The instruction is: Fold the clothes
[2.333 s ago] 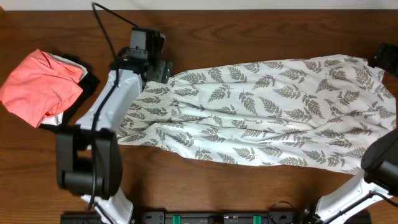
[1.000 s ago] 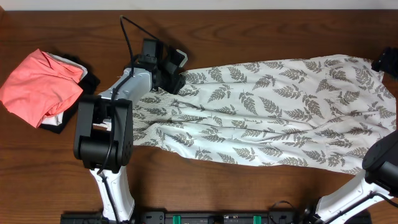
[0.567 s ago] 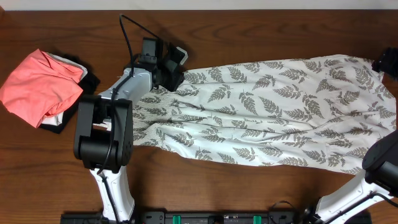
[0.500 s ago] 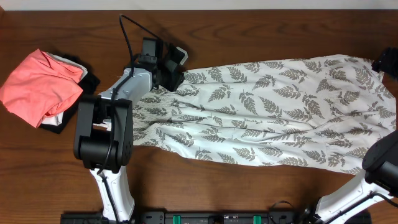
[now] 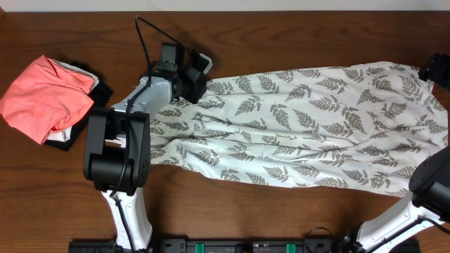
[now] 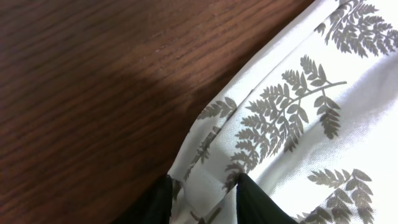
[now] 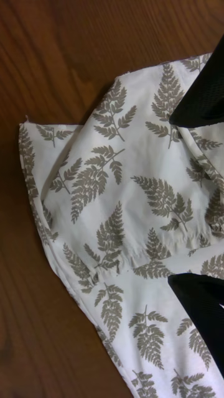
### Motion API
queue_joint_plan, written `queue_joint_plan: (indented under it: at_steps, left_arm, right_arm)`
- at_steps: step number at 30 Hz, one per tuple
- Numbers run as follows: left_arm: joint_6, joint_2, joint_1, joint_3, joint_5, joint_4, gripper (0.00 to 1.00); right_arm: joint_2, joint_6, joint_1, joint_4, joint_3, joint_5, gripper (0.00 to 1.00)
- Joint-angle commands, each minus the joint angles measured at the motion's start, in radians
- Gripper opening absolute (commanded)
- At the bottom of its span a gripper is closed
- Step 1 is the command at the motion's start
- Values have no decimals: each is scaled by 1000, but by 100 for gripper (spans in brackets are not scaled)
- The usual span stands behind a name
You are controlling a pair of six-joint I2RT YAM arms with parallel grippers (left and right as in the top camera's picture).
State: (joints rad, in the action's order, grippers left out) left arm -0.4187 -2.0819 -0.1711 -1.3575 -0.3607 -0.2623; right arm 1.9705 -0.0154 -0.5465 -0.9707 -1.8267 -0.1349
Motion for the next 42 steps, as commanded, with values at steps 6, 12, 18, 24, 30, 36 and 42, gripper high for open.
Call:
queue_joint_plan:
  at_steps: [6,12,18,24,30,36,42]
  left_arm:
    - [12,-54,2,-1,-6,-16,41]
    - [12,-28,2,-3,-6,-16,20]
    - [61,74,2,-3,-5,-50,19]
    - [152,164,2,-3,0,-139,15]
    - [163,167,2,-3,22,-224,15]
    - [163,167,2,-3,22,-262,15]
    - [163,167,2,-3,21,-261,15]
  right_arm:
    - [5,-11,12,-6,-18,-4,73]
    - [5,-11,12,-5,-18,-4,72]
    - [9,-10,12,-4,-18,-5,45]
    - [56,15,12,42,-18,-8,47]
    - [138,15,12,156,-18,-16,57]
    - [244,14,11,307,-18,-16,68]
    - [359,15,11,450,-18,-16,74]
